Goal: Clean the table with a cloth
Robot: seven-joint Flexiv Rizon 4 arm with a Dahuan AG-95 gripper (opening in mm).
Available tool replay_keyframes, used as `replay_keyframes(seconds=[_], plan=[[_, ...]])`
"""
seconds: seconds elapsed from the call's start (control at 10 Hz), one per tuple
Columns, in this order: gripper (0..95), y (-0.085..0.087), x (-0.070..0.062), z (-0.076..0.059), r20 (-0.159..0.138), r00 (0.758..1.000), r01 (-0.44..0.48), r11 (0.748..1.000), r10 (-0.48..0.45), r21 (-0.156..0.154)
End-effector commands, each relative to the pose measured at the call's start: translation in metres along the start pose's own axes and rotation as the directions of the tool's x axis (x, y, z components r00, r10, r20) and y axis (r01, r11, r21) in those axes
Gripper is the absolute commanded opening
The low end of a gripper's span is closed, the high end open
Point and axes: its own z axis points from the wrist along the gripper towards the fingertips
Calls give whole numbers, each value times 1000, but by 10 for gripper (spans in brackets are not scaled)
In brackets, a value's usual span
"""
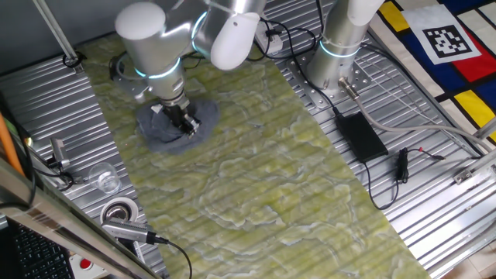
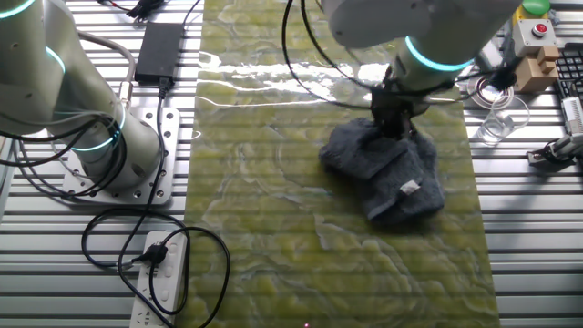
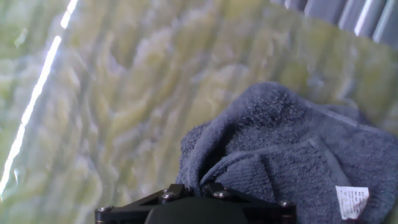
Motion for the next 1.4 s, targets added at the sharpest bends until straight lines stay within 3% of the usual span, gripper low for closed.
replay_keyframes(seconds=[0.1, 0.4, 0.9, 1.0, 1.2, 1.4], plan=[[0, 12, -17, 5, 27, 999, -37, 999, 37, 5], [0, 41, -46, 9, 47, 991, -124, 992, 123, 4], [0, 92, -61, 4, 37, 968, -248, 969, 247, 1], [0, 96, -55, 4, 37, 967, -253, 967, 253, 0], [0, 100, -29, 5, 35, 967, -254, 967, 254, -10], [0, 103, 15, 8, 34, 970, -240, 971, 240, -23]])
